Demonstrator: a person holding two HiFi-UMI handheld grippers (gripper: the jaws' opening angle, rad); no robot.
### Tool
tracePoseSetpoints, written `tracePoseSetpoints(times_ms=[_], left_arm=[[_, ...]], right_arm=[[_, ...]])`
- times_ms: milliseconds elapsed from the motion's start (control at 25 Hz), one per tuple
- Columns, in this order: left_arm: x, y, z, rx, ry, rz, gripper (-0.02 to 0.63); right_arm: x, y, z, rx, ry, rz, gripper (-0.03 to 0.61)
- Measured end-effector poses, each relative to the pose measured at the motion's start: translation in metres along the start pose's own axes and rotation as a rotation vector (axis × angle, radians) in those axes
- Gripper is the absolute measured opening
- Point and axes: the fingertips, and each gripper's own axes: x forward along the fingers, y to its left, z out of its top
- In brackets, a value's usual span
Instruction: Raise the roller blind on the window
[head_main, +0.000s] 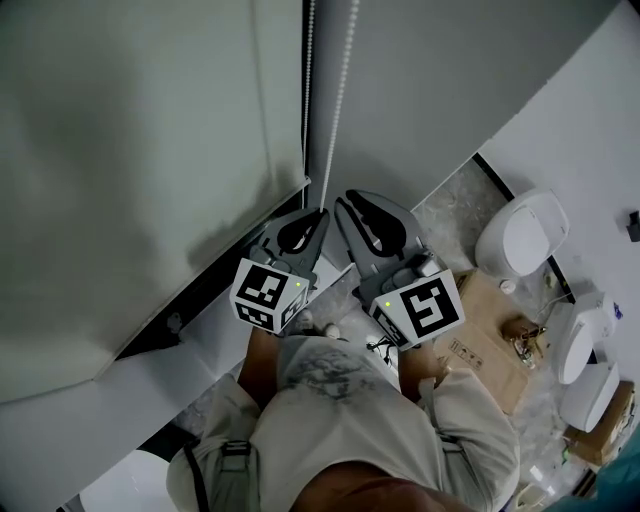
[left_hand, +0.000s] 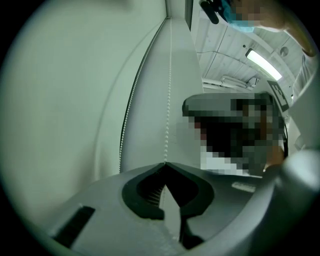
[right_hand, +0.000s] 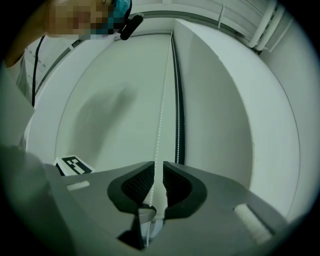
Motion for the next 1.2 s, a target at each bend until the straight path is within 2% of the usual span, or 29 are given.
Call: tracePoseSetpoints(times_ms=[400,600,720,840,1200], left_arm=[[-0.015,-0.011,-0.001,0.000,-0.011,0.018,0.008],[-0.013,-0.009,-0.004,0.002,-0.007,0.016,0.009],[-0.012,-0.007,-0.006,0.003,-0.006,0.014,0.009],[-0.013,-0.008,-0.006,0.004,-0.007,0.010,0.009],[-0.012,-0.010,-0.011,-0.008,-0.008,-0.008,0.009]], right_arm=[[0.009,0.009,0.043,-0.007,-0.045,0.078,0.094],[0.024,0.006,0.049,0.004,-0.049,0.099,0.094],[0.031,0.005,0.053,-0.005,-0.050,0.095,0.078],[0.033,0.005,0.056,-0.009,-0.043,0.086,0.017],[0.029,0.006,0.052,-0.016,-0.070,0.069,0.012]])
